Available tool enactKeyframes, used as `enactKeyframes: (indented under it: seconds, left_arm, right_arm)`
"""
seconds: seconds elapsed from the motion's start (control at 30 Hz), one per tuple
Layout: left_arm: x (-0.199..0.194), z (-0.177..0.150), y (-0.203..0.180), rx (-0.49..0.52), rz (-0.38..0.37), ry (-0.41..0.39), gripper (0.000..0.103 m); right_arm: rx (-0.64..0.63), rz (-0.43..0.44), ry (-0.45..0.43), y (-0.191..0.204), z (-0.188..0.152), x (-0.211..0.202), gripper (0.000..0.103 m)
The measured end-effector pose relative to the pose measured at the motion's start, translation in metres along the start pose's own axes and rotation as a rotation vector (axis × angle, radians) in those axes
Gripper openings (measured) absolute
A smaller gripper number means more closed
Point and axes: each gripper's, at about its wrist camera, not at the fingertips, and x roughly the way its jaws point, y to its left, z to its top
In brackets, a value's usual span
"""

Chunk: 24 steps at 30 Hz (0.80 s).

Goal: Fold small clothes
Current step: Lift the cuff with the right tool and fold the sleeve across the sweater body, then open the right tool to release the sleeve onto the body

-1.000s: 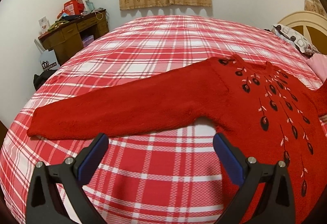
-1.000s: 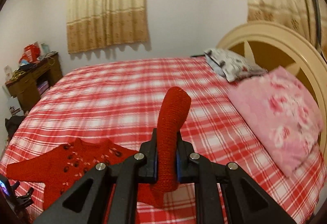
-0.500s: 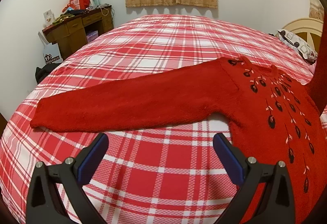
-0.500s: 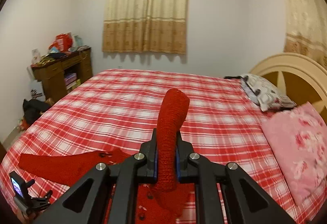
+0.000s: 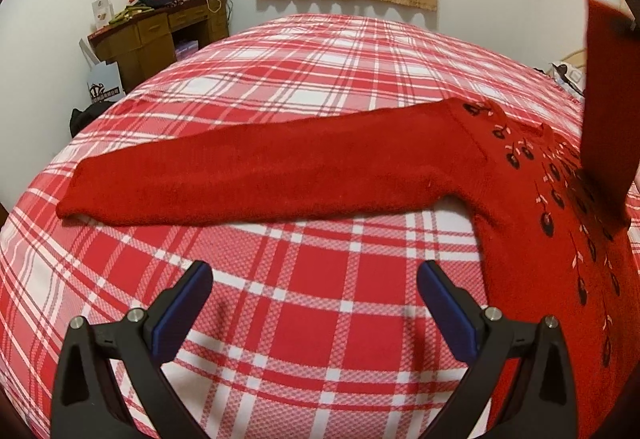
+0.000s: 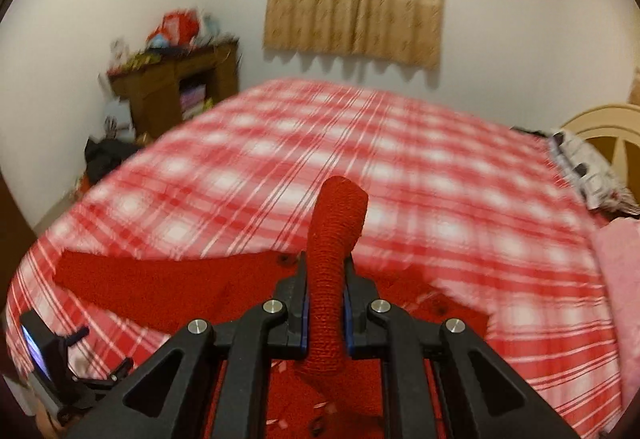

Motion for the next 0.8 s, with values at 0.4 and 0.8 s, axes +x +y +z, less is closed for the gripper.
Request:
enactKeyframes:
  seconds: [0.4,0.8]
  left_arm:
    - [-0.003,-0.01,0.01,0.011,0.031,0.018,0.103]
    - [-0.019,0.013,-0.022,0.066,-0.041,-0.049,0.103]
  right_arm:
    - [0.131,0.331,0.278,0.049,-0.088,0.135,0.041]
    - [0.186,0.22,0.24,-0.028,-0.128,0.073,0.052]
